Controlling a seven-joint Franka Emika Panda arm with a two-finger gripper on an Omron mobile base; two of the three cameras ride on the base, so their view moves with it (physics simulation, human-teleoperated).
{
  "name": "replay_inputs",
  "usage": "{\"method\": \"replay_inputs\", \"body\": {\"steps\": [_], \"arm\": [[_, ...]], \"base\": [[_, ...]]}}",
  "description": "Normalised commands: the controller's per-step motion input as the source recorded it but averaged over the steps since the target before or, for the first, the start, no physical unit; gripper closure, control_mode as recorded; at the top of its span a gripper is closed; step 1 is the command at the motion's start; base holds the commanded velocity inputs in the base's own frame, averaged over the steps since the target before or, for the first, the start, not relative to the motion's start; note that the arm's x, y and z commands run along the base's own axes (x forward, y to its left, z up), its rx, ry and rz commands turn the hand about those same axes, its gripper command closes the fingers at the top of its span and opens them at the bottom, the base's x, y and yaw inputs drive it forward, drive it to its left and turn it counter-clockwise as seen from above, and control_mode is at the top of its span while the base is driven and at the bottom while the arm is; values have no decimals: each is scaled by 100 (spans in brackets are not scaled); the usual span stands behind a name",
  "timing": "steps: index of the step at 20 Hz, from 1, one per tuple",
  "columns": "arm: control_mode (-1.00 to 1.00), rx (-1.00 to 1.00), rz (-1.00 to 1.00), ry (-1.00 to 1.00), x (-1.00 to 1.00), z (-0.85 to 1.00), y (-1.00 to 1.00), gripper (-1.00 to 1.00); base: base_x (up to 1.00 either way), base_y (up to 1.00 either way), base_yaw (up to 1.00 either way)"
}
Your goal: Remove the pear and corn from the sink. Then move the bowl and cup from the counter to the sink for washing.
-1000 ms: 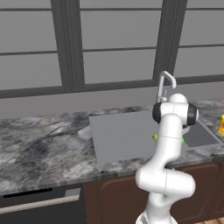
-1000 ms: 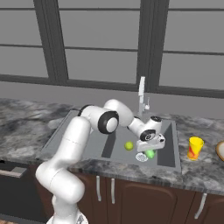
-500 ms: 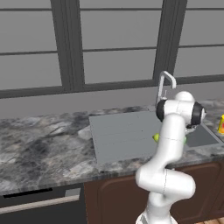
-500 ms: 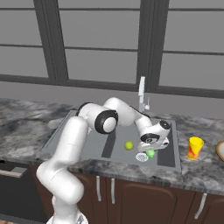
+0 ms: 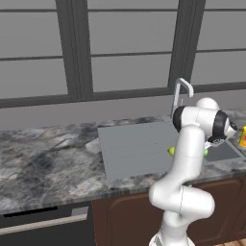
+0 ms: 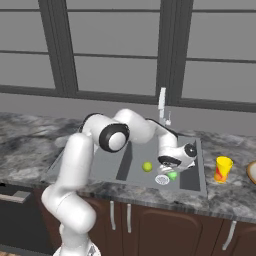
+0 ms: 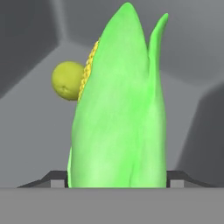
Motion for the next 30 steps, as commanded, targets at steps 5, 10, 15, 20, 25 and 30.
{"method": "replay_inputs", "body": {"steps": [5, 10, 15, 20, 25, 30], "arm": [[-100, 0, -3, 0, -4, 46, 3, 100], [-100, 0, -3, 0, -14, 44, 4, 100], [-100, 4, 0, -4, -35, 32, 4, 100], [-100, 1, 0, -8, -25, 41, 12, 100], [-100, 0, 0, -4, -26, 46, 10, 100], [-100, 0, 0, 0, -32, 46, 9, 100]], "base": [[0, 0, 0], [0, 0, 0], [0, 0, 0], [0, 0, 0], [0, 0, 0], [0, 0, 0]]}}
